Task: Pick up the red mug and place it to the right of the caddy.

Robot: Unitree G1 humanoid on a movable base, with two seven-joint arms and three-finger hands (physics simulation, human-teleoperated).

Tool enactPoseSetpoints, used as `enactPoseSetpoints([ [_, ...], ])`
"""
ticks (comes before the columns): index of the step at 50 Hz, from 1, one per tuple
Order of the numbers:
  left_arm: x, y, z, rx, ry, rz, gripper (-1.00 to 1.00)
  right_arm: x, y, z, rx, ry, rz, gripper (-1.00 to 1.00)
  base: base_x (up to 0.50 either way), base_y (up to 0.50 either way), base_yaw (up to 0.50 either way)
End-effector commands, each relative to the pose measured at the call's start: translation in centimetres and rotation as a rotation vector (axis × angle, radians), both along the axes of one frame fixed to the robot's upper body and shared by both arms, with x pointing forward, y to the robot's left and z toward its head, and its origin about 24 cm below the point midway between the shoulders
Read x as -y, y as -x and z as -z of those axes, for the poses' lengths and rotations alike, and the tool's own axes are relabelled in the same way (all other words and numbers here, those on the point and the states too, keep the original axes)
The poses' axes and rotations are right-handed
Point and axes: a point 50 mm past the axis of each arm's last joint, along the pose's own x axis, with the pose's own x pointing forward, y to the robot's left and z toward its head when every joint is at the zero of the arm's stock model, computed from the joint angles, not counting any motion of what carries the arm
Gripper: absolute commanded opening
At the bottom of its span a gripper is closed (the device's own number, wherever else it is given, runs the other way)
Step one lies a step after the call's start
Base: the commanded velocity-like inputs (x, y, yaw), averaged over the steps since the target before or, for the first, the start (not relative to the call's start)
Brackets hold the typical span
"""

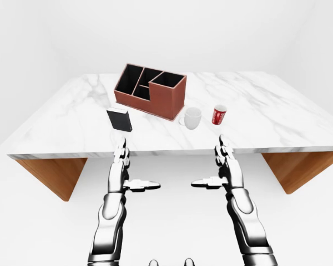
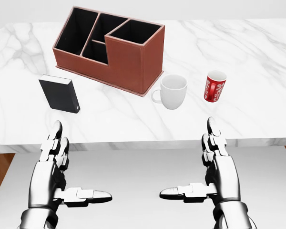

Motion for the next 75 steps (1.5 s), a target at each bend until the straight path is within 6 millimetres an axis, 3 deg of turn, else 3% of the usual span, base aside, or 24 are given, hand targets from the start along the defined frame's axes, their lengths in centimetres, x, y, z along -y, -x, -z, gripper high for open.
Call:
enactPoseSetpoints([
  [1, -0.8, 1.1, -2.0, 0.048, -0.017, 0.003, 1.00, 1.1, 0.7, -1.5, 0.032, -0.016, 0.004, 1.00, 0.00, 0.00, 0.00],
  [10, -0.8, 2.4, -4.5, 0.151, -0.030, 0.012, 1.00, 1.5, 1.4, -3.0, 0.088, -0.008, 0.010, 1.00, 0.00, 0.00, 0.00],
  [18, -1.2, 4.3, -7.7, 0.289, -0.037, 0.009, 1.00, 2.1, 2.5, -5.2, 0.186, -0.006, 0.025, 1.00, 0.00, 0.00, 0.00],
  [32, -1.4, 7.0, -11.7, 0.466, -0.050, 0.007, 1.00, 3.0, 4.7, -9.1, 0.360, -0.004, 0.038, 1.00, 0.00, 0.00, 0.00],
  [47, -1.7, 8.8, -13.7, 0.565, -0.062, -0.003, 1.00, 3.3, 7.0, -12.0, 0.497, 0.000, 0.047, 1.00, 0.00, 0.00, 0.00],
  [58, -1.7, 9.1, -14.1, 0.585, -0.069, -0.002, 1.00, 3.6, 7.5, -12.5, 0.527, -0.023, 0.039, 1.00, 0.01, 0.00, 0.00],
  [75, -2.1, 9.3, -14.3, 0.595, -0.075, -0.011, 1.00, 3.7, 7.1, -11.9, 0.499, -0.035, 0.029, 1.00, 0.48, 0.00, 0.00],
])
